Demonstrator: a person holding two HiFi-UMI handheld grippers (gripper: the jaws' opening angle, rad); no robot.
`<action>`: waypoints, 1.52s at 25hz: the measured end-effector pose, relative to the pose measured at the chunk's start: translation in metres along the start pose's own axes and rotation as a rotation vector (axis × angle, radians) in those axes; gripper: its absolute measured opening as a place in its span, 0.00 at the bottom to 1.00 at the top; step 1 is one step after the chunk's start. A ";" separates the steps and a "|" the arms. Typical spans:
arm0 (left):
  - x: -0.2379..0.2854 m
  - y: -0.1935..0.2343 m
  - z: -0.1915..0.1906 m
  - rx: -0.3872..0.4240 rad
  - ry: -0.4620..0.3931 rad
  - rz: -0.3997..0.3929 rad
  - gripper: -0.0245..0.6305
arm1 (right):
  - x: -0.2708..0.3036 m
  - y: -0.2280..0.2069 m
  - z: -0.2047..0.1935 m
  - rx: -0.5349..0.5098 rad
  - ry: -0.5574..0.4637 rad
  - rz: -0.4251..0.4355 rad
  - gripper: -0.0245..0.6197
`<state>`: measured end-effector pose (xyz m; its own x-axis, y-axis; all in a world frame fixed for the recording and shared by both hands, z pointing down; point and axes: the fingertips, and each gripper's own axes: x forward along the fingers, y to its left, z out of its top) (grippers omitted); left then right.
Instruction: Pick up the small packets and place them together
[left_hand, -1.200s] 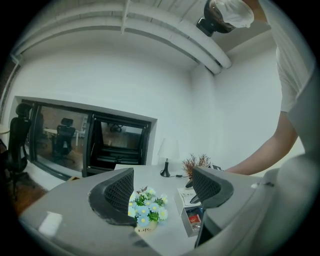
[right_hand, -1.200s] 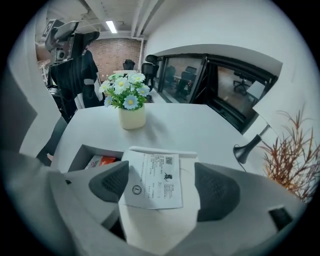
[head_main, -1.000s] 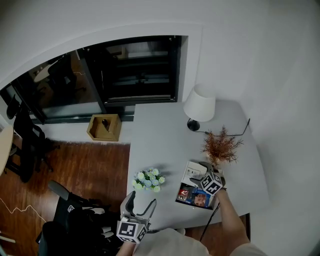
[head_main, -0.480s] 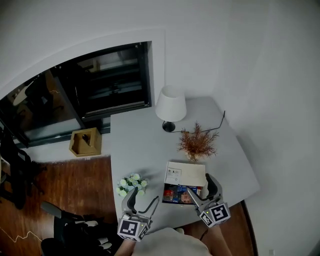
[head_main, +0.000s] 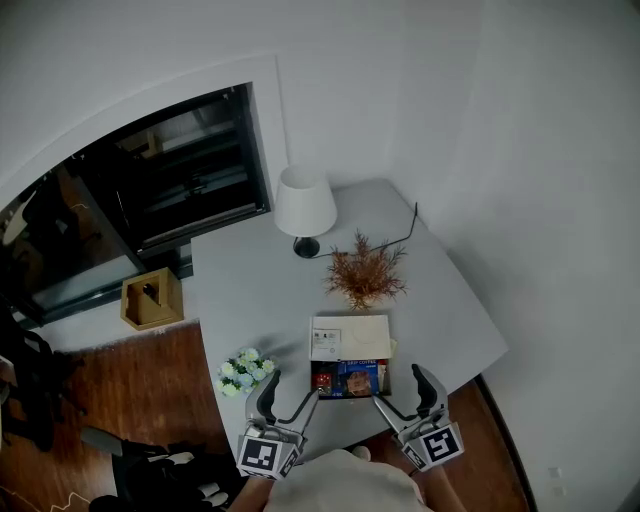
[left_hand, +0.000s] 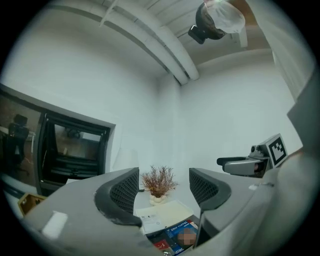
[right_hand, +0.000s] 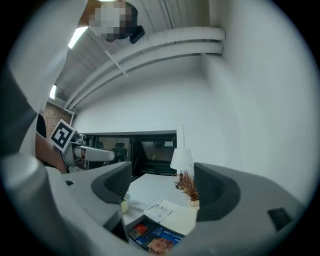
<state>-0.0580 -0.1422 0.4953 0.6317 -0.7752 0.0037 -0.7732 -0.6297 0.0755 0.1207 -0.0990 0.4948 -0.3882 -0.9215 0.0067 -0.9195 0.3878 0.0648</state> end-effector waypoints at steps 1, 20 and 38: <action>0.001 0.000 -0.001 0.003 0.005 -0.001 0.52 | 0.001 -0.001 -0.003 0.001 0.018 0.001 0.64; -0.048 0.051 -0.018 -0.053 0.059 0.225 0.52 | 0.124 0.107 -0.280 -0.347 0.868 0.716 0.50; -0.071 0.067 -0.029 -0.080 0.073 0.285 0.52 | 0.128 0.108 -0.292 -0.626 0.885 0.696 0.19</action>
<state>-0.1530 -0.1277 0.5287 0.3945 -0.9126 0.1072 -0.9149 -0.3791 0.1390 -0.0102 -0.1809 0.7943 -0.3773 -0.3219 0.8683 -0.2616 0.9365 0.2335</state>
